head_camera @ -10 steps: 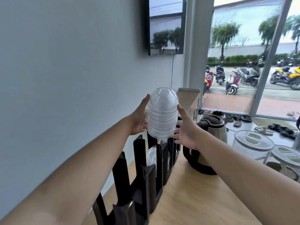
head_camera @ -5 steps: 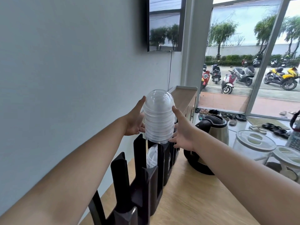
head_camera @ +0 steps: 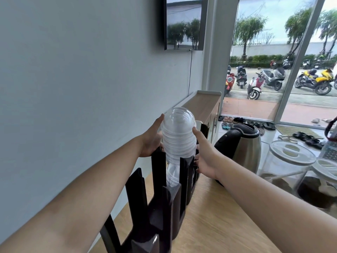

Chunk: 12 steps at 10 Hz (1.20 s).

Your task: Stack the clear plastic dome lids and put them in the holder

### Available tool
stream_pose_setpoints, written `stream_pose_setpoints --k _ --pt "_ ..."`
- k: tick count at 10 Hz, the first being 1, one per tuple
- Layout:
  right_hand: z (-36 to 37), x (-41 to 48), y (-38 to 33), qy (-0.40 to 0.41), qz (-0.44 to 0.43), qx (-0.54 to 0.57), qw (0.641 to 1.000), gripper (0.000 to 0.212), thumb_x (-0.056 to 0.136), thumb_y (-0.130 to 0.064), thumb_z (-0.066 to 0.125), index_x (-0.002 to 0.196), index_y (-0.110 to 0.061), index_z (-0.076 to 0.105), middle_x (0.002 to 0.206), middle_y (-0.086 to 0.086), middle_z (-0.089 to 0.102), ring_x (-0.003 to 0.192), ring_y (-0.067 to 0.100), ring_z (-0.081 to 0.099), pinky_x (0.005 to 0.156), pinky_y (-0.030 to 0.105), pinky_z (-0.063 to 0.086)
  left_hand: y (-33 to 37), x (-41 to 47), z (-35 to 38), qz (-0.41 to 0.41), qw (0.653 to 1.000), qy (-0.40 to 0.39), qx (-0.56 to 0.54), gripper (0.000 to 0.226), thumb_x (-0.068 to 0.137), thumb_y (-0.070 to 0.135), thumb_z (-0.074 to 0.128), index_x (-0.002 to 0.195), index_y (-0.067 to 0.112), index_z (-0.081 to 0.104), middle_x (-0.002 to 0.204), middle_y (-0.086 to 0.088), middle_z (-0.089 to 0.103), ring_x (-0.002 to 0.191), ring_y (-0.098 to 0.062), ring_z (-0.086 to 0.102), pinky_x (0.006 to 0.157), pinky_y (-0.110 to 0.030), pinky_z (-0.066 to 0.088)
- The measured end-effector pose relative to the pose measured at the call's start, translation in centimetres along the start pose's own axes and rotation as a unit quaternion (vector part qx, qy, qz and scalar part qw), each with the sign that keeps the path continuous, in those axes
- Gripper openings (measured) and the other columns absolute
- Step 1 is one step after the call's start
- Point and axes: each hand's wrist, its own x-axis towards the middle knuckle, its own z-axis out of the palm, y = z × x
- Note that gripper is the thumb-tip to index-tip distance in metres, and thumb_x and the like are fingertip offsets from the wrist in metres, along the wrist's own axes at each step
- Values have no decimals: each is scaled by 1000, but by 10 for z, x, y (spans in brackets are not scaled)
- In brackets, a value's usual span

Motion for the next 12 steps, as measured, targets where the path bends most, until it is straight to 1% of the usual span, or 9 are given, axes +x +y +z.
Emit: stream_pose_setpoints --k 2,3,5,6,7,9,10,11,12 --pt "2 16 22 30 8 15 999 115 50 -87 52 141 -19 41 143 10 47 127 24 46 114 48 29 -11 9 2 -49 997 -30 -45 92 78 82 -1 108 25 66 83 2 75 74 -13 67 73 -25 48" --pt "3 16 29 39 23 37 998 115 47 -87 56 140 -19 43 114 3 53 94 16 49 97 37 44 -14 13 0 -72 996 -30 -35 93 82 78 4 121 13 59 61 1 70 53 -10 66 55 -17 48" --pt "4 11 39 60 42 48 996 67 83 -65 46 119 -10 58 57 -4 56 32 5 46 38 21 40 -24 23 1 -83 995 12 -59 82 82 73 22 44 16 67 47 -3 57 43 -15 54 54 -20 42" --pt "4 5 40 90 55 34 994 47 90 -58 40 83 -15 56 30 -10 47 44 8 43 64 26 38 -30 28 -3 -94 994 10 -61 73 76 72 33 53 12 67 64 -7 54 61 -21 52 75 -30 41" --pt "4 1 36 96 62 35 993 44 91 -55 40 77 -15 53 27 -9 45 50 10 39 62 28 34 -29 29 -4 -108 993 18 -32 70 80 67 30 51 13 66 66 -7 55 63 -20 52 67 -27 42" --pt "2 1 30 91 72 36 993 47 92 -53 40 76 -10 51 26 -5 44 33 10 46 54 28 31 -29 32 -10 -128 991 26 -22 68 65 74 41 99 17 57 86 -9 54 77 -22 55 81 -31 45" --pt "2 -8 23 73 60 24 995 47 94 -48 37 72 -8 47 30 0 48 53 16 46 71 28 31 -27 30 -12 -125 991 49 -17 74 79 76 31 117 21 60 91 -10 61 79 -22 60 97 -36 45" --pt "-3 -16 19 44 30 24 998 44 96 -46 37 77 -7 46 74 13 59 74 21 52 83 35 27 -18 18 -9 -128 991 32 -13 83 81 80 18 135 23 47 99 -10 64 71 -17 67 81 -31 50" --pt "-5 -31 13 79 16 35 996 44 95 -46 40 117 -10 52 131 17 51 122 31 48 103 40 27 -8 9 -7 -88 993 79 9 87 81 79 13 150 26 24 146 -19 40 115 -22 57 100 -37 39"
